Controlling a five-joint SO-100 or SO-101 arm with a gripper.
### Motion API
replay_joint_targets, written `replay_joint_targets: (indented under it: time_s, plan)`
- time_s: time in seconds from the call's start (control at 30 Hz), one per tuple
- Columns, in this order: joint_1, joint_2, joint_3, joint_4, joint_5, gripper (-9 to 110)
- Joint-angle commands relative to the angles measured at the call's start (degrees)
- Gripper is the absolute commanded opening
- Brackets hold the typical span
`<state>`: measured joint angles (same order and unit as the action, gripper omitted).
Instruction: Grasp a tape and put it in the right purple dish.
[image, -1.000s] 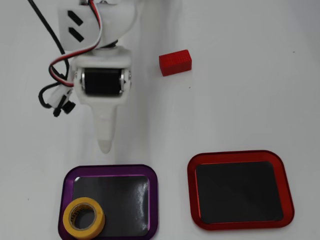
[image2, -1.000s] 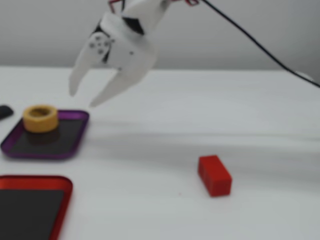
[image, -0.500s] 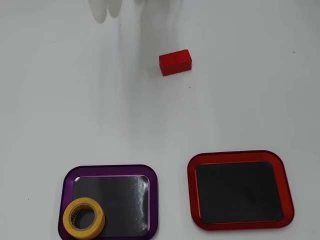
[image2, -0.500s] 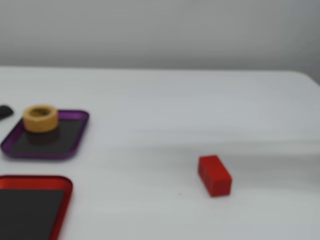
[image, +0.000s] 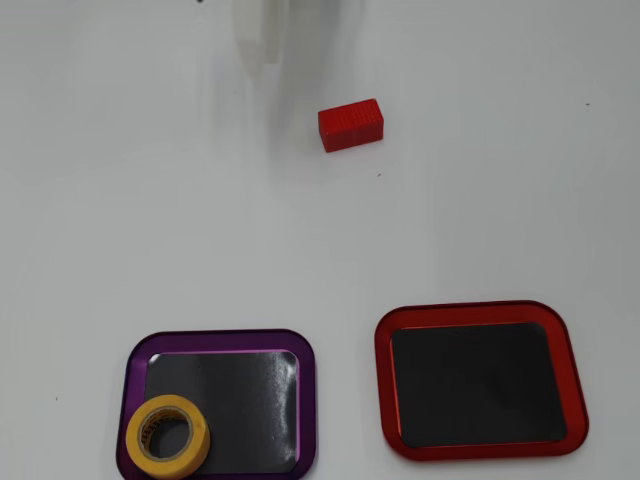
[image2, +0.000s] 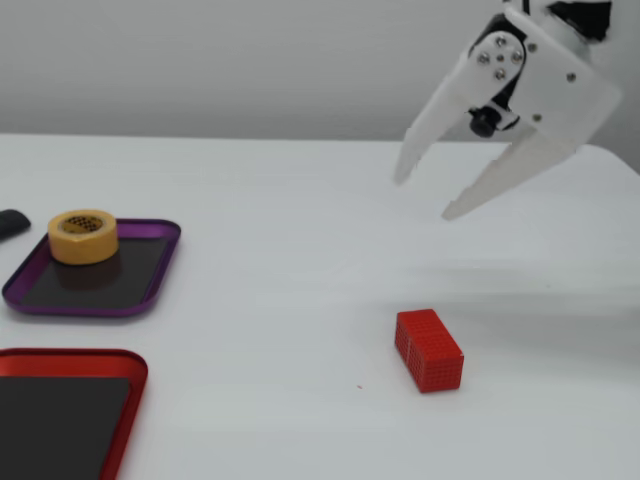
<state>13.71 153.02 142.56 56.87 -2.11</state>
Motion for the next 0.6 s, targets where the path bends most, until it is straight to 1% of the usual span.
replay_joint_targets:
  time_s: [0.0, 0.23, 0.33, 0.57]
  plan:
    - [-0.09, 8.79, 8.61, -4.31, 0.00, 13]
    - [-0.18, 23.38, 21.01, -3.16, 0.09, 13]
    - [-0.26, 28.13, 24.96, 0.00, 0.09, 13]
    - [-4.66, 36.47, 29.44, 9.49, 0.53, 13]
